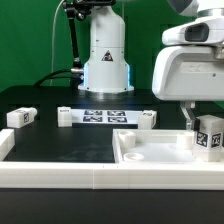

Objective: Assemble one leg

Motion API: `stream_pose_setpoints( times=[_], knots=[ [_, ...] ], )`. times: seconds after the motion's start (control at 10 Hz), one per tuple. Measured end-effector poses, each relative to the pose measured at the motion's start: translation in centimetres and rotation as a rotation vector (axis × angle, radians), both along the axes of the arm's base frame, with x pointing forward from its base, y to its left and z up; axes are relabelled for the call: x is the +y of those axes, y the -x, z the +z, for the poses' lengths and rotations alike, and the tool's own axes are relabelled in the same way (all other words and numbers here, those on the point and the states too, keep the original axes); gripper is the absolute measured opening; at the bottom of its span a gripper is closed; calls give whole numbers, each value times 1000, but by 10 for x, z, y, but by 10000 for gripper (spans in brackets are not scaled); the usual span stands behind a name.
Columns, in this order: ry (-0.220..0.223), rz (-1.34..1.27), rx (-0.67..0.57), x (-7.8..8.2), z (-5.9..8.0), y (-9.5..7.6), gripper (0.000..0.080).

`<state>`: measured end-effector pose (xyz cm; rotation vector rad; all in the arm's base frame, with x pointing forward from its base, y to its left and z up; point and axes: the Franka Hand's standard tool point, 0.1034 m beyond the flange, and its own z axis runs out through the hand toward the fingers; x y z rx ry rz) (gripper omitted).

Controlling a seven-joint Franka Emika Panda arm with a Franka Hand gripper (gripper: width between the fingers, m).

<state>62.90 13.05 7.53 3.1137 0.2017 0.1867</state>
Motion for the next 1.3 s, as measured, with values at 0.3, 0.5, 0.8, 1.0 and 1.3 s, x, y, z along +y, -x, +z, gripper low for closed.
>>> stream_pose_setpoints(
  times=[0.3, 0.5, 0.8, 1.0, 1.3],
  knots=[
    [29, 180, 2, -8, 0, -2, 648],
    [42, 225, 4, -16, -2, -3, 648],
    [42, 222, 5, -19, -2, -3, 384],
    [41, 210, 6, -19, -3, -3, 290],
    [12, -33, 3, -21, -3, -6, 291]
  ],
)
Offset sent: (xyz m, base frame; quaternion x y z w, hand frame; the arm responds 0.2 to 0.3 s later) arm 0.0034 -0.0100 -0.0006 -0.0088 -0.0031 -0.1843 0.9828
